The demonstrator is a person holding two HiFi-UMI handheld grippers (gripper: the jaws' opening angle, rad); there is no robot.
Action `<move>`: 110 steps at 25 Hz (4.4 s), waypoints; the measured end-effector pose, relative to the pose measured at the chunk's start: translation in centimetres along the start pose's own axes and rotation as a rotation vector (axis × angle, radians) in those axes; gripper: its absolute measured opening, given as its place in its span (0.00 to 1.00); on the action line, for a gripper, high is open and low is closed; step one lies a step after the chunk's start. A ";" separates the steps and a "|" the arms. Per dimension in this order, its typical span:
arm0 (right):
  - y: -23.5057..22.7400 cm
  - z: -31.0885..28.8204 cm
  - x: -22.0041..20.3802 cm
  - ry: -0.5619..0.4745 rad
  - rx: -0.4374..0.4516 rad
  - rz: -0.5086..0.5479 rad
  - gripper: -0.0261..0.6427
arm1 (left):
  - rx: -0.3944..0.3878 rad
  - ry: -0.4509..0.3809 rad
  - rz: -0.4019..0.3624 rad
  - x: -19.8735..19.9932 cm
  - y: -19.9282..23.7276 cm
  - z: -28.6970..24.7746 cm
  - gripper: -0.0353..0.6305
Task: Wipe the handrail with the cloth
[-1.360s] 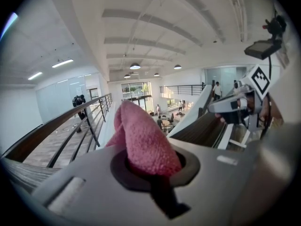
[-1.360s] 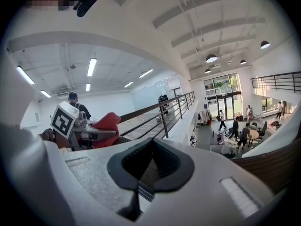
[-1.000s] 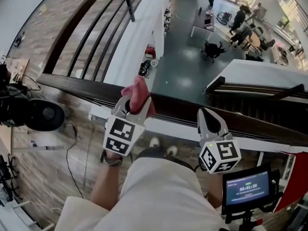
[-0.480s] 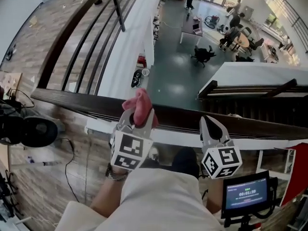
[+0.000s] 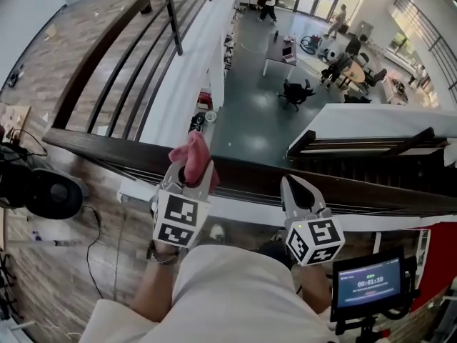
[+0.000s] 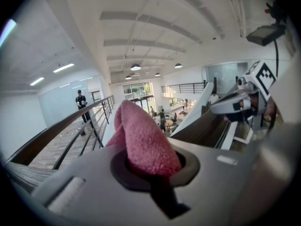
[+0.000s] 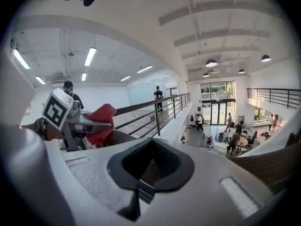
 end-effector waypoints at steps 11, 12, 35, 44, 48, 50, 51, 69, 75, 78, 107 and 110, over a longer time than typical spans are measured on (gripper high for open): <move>-0.4 -0.2 0.1 0.002 0.008 -0.019 0.04 | 0.007 -0.004 -0.003 0.0 0.4 -0.1 0.10; -0.5 -0.2 0.2 0.001 0.006 -0.019 0.04 | -0.002 0.002 -0.007 0.2 0.2 -0.2 0.10; -1.7 1.1 0.3 0.018 0.058 -0.060 0.04 | -0.220 0.147 -0.007 1.9 -3.3 -2.0 0.10; -2.3 2.0 0.2 0.022 0.071 -0.044 0.04 | -0.216 0.137 -0.023 2.8 -5.3 -2.9 0.10; -2.8 2.4 0.2 0.022 0.062 -0.048 0.04 | -0.213 0.136 -0.023 2.8 -5.7 -3.0 0.10; -3.0 2.5 0.3 0.021 0.057 -0.050 0.04 | -0.211 0.137 -0.019 2.7 -5.7 -3.1 0.10; -3.0 2.4 0.4 0.021 0.056 -0.050 0.04 | -0.210 0.136 -0.022 2.8 -5.7 -3.0 0.10; -2.7 1.1 -0.5 0.090 0.063 -0.047 0.04 | -0.225 0.109 -0.067 3.0 -8.4 -4.1 0.10; -1.9 0.8 -0.6 0.101 0.071 -0.015 0.04 | -0.217 0.106 -0.078 3.2 -9.2 -4.3 0.10; -1.3 -0.2 -1.2 0.107 0.081 -0.015 0.04 | -0.213 0.088 -0.086 2.6 -8.3 -4.4 0.10; -3.6 2.3 0.3 0.026 0.041 -0.091 0.04 | -0.284 0.100 -0.194 6.3 -13.8 -6.2 0.10; -4.1 2.2 0.4 0.024 0.025 -0.105 0.04 | -0.293 0.101 -0.200 6.4 -13.7 -6.4 0.10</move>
Point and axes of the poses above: the fingertips, and each gripper's own axes: z backward along the fingers, y to its left, x out of its top, the point moved 5 cm from there along z, backward along the fingers, and after that the axes turned 2 degrees about -z, right-handed, at the moved point
